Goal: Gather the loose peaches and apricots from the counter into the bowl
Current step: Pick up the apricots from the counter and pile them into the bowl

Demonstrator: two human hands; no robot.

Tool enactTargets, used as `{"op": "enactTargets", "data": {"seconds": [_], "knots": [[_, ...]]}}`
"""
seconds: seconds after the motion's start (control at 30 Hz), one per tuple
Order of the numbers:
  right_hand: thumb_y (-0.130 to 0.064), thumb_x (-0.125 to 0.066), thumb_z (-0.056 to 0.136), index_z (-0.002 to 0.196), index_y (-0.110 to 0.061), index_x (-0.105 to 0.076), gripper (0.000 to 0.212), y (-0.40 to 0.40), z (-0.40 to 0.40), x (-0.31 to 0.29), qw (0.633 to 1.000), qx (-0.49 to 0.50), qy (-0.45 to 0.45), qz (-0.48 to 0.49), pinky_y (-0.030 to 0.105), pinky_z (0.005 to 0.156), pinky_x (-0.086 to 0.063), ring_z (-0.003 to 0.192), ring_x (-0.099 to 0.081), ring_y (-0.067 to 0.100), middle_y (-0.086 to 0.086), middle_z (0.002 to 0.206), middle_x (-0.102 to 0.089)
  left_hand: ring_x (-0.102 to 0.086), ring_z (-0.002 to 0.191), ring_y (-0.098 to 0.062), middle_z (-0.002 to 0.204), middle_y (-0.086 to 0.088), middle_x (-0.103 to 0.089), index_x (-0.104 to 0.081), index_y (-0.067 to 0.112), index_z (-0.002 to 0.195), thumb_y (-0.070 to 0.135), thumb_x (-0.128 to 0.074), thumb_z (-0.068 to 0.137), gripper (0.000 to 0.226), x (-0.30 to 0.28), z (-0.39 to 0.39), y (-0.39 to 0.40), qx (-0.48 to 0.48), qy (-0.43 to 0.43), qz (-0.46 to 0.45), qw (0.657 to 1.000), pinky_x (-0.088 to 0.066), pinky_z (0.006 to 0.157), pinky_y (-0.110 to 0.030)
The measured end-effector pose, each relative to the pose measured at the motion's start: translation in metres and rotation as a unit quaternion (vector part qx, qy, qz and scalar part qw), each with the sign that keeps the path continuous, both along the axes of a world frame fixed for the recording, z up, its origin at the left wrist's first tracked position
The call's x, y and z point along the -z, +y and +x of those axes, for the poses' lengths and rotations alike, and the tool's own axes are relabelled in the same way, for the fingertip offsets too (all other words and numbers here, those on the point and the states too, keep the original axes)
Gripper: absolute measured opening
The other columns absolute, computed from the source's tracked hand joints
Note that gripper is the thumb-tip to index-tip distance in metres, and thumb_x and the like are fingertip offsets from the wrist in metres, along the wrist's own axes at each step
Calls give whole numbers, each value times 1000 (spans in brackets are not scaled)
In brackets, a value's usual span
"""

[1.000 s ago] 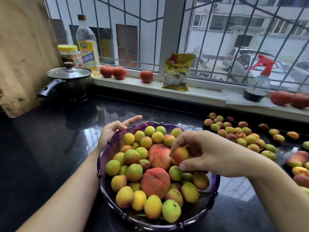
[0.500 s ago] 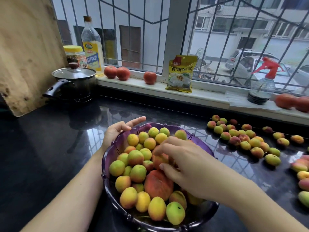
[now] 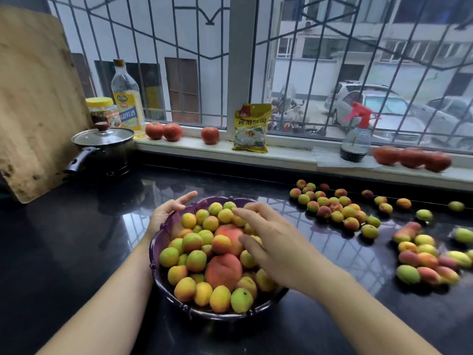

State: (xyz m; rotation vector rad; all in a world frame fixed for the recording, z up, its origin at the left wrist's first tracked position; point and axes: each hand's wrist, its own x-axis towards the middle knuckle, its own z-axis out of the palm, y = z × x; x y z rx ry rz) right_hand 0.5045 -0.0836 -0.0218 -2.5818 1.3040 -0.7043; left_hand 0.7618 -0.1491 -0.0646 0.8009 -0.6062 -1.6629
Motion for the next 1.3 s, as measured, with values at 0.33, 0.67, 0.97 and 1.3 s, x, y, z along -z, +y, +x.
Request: {"op": "enactTargets", "data": {"seconds": [0.33, 0.67, 0.97, 1.3], "knots": [[-7, -76, 68, 110, -9, -74, 43, 36, -195, 74, 870, 457, 170, -69, 47, 77, -49, 96, -53, 40, 16, 108, -66, -69, 99, -33, 111, -17, -73, -69, 13, 113, 3, -40, 89, 39, 10, -39, 71, -146, -101, -39, 983, -55, 96, -54], [-8, -62, 87, 110, -18, -67, 25, 49, -206, 63, 860, 393, 320, -62, 38, 84, -45, 103, -52, 32, 9, 113, -64, -65, 91, -26, 101, -14, -70, -68, 8, 119, -4, -43, 91, 39, 9, -81, 92, -222, -83, -29, 971, -54, 90, -45], [-20, -70, 95, 126, -18, -69, 31, 89, -166, 0, 918, 348, -191, -7, 32, 91, -53, 105, -64, 19, 1, 114, -67, -63, 90, -27, 101, -16, -69, -71, 13, 104, 0, -47, 88, 32, 9, -122, 92, -198, -67, -30, 977, -52, 89, -46], [-18, -71, 93, 124, -33, -67, 35, 109, -108, -17, 909, 248, -262, 209, 30, 83, -61, 100, -68, 14, -5, 112, -67, -68, 111, -29, 119, -14, -73, -72, 22, 114, 17, -51, 77, 43, 14, -136, 99, -136, -73, -57, 986, -55, 99, -50]]}}
